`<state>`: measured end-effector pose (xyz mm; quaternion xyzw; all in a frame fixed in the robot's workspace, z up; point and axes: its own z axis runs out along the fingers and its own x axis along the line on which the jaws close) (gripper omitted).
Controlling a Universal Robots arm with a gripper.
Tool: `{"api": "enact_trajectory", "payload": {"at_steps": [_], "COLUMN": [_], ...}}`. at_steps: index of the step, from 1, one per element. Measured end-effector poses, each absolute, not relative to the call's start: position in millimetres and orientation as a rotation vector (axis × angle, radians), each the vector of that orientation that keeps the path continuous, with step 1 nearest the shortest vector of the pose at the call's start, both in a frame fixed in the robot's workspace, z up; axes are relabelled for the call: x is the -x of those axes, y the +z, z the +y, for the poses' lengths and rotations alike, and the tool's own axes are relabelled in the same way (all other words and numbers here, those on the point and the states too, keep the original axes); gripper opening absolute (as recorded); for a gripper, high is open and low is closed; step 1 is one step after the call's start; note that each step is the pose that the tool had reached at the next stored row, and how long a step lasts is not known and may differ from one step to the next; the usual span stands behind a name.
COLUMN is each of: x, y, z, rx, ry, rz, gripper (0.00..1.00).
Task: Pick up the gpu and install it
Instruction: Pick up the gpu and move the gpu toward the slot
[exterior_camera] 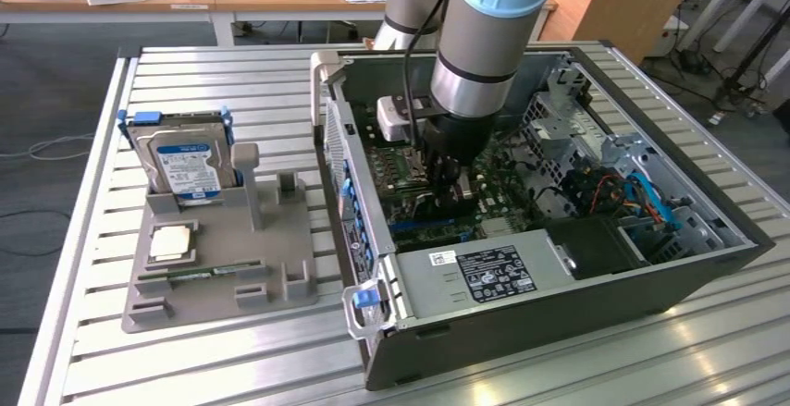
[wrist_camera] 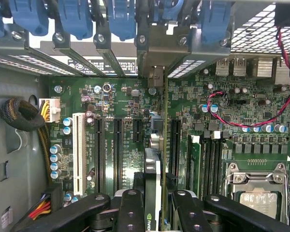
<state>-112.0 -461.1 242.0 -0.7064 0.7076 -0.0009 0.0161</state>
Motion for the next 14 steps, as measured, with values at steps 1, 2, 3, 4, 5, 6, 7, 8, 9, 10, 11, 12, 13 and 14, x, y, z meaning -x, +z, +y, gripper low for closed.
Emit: {"api": "enact_trajectory", "payload": {"at_steps": [1, 2, 3, 4, 5, 6, 7, 8, 9, 10, 11, 12, 13, 14], "x": [112.0, 112.0, 112.0, 112.0, 112.0, 112.0, 112.0, 112.0, 112.0, 112.1, 112.0, 112.0, 112.0, 112.0], "y": [242.0, 242.0, 242.0, 242.0, 242.0, 241.4, 241.5, 241.7, 241.9, 242.0, 242.0, 242.0, 242.0, 242.2], "z": [-461.1, -461.1, -461.1, -461.1, -461.1, -460.9, -461.0, -461.0, -461.0, -461.1, -461.1, -461.1, -461.1, -461.1], "rx": [2.197, 2.197, 2.197, 2.197, 2.197, 2.195, 2.196, 2.196, 2.197, 2.197, 2.197, 2.197, 2.197, 2.197], "ry": [-0.003, -0.003, -0.003, -0.003, -0.003, -0.002, -0.002, -0.003, -0.003, -0.003, -0.003, -0.003, -0.003, -0.003], "rz": [2.201, 2.201, 2.201, 2.201, 2.201, 2.199, 2.200, 2.200, 2.200, 2.201, 2.201, 2.200, 2.201, 2.200], "gripper": [0.27, 0.27, 0.27, 0.27, 0.27, 0.27, 0.28, 0.34, 0.34, 0.40, 0.40, 0.40, 0.40, 0.40]}}
